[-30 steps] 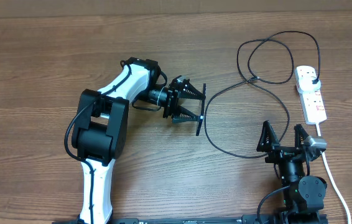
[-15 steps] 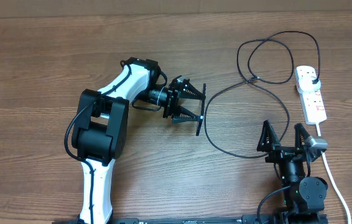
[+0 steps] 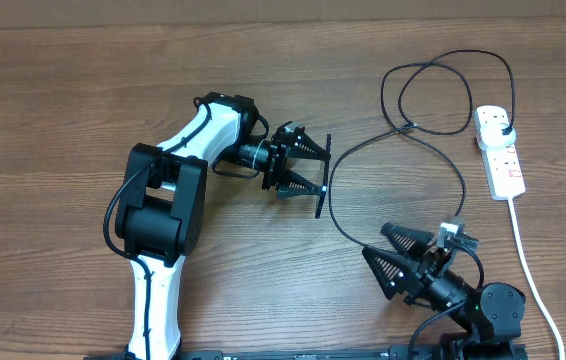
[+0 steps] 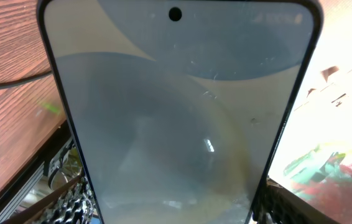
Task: Plug charger to phone and switch on socket
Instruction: 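Move the right gripper toward the held smartphone's bottom end, then position the right gripper beside the smartphone's bottom edge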
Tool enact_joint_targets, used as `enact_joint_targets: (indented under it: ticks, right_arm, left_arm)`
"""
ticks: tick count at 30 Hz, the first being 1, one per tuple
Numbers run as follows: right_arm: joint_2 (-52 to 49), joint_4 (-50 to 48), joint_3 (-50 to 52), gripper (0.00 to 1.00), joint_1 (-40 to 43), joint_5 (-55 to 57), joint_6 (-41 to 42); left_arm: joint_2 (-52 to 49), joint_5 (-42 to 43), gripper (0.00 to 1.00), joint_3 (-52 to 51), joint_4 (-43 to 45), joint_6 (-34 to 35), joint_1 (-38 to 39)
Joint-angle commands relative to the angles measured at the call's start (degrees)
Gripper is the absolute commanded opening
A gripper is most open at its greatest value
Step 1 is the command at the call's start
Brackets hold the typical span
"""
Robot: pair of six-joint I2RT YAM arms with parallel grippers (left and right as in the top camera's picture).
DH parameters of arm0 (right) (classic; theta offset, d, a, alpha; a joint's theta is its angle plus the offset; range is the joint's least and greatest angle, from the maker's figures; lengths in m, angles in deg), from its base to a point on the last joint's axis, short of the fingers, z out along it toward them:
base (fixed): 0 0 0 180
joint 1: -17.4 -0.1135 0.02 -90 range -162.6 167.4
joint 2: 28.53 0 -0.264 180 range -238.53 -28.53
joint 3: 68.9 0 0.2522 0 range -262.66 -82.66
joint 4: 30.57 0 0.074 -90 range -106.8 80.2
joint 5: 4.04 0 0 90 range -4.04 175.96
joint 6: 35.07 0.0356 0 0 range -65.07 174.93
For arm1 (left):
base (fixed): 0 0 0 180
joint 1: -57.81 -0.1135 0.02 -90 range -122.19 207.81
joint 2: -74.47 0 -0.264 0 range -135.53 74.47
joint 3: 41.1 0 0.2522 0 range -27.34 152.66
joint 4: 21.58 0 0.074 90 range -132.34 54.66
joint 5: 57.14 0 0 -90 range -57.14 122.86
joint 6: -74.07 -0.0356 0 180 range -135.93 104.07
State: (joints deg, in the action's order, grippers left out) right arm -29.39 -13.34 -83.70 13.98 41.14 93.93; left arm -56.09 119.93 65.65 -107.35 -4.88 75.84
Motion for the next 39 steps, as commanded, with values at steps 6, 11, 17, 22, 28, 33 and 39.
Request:
enact_joint_targets:
  ticks: [6,11,17,22,28,33,39]
  right_arm:
    - [0.4,-6.8,0.1,1.00,-0.1,-6.5,7.5]
    - [0.3,-5.2,-2.9,1.00,-0.1,-6.7,7.4]
    - [-4.5,2.5,-9.5,1.00,-0.1,-4.5,5.0]
    - [-13.2,6.3,-15.5,1.00,-0.1,-2.3,4.0]
    - [-24.2,16.7,-27.1,0.99,-0.2,2.7,-5.0]
    - [-29.3,31.1,-38.3,0.99,-2.6,16.1,-10.7]
    - [-33.8,38.8,-44.6,0.99,-9.1,25.7,-10.7]
  left_arm:
    - [-0.1,3.5,0.54,-0.1,0.1,0.8,0.6]
    - [-0.1,3.5,0.54,-0.1,0.1,0.8,0.6]
    - [-0.1,3.5,0.54,-0.1,0.1,0.8,0.6]
    - [-0.1,3.5,0.54,-0.1,0.1,0.8,0.6]
    - [-0.1,3.5,0.54,-0.1,0.1,0.8,0.6]
    - [-0.1,3.4,0.54,-0.1,0.1,0.8,0.6]
    - [-0.1,3.4,0.54,-0.1,0.7,0.8,0.6]
